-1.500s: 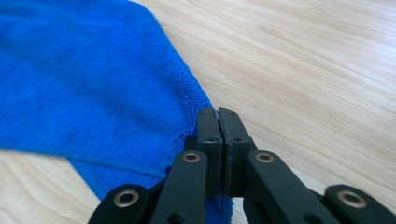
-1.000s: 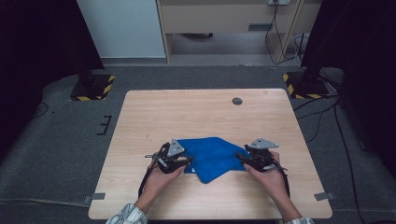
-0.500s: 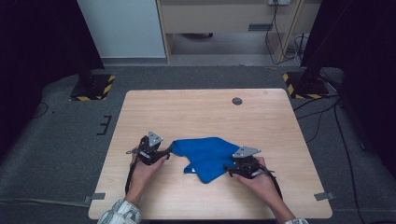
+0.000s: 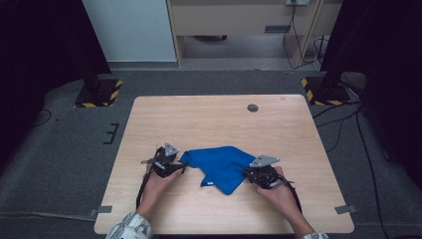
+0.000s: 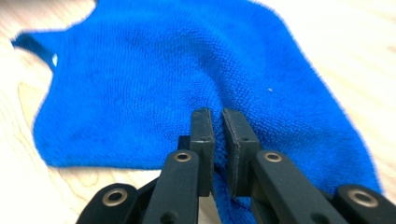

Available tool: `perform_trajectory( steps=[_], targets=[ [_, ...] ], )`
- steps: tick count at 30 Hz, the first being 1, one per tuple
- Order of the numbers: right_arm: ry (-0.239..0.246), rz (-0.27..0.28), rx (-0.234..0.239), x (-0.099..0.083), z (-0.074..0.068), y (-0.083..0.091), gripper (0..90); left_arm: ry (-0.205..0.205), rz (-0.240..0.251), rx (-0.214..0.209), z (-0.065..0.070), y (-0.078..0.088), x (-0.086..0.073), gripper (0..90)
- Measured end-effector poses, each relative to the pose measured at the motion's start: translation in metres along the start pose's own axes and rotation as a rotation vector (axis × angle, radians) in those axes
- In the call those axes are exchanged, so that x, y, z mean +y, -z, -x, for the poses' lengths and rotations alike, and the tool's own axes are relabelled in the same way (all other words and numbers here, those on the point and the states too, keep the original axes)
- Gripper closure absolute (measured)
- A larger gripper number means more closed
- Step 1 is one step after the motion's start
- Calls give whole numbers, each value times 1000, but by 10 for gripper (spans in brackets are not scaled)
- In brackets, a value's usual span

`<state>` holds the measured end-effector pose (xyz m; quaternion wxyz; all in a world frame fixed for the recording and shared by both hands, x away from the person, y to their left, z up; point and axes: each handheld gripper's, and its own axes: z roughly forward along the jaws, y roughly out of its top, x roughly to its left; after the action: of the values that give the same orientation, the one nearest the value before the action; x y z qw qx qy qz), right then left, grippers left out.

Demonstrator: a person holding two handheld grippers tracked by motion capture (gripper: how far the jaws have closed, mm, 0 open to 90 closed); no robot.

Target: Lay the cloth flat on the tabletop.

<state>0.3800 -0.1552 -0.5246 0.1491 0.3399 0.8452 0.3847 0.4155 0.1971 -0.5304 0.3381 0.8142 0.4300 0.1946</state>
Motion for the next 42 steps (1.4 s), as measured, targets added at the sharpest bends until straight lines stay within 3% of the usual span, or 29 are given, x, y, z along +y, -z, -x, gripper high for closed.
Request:
perform_trajectory(
  steps=[4,8,11,15,19,27,36,42],
  targets=[
    [-18,20,-25,2,7,7,829,-9,3,-40,5,-1,1,460],
    [-50,9,-57,-2,17,9,802,-54,13,-103,15,-2,2,556],
    [-70,6,-71,-3,20,11,655,-79,4,-125,24,-2,5,667],
    [-84,57,-72,2,16,21,515,-96,-7,-134,30,-2,7,755],
    [-37,70,-30,2,0,25,439,-102,-16,-125,32,-1,8,813],
    [66,40,82,5,-31,12,380,-92,-18,-127,29,-1,7,866],
    [129,-12,136,0,-46,1,330,-80,-24,-99,25,2,7,871],
    [160,-39,139,-2,-51,-4,396,-68,-9,-94,22,4,7,870]
  ],
)
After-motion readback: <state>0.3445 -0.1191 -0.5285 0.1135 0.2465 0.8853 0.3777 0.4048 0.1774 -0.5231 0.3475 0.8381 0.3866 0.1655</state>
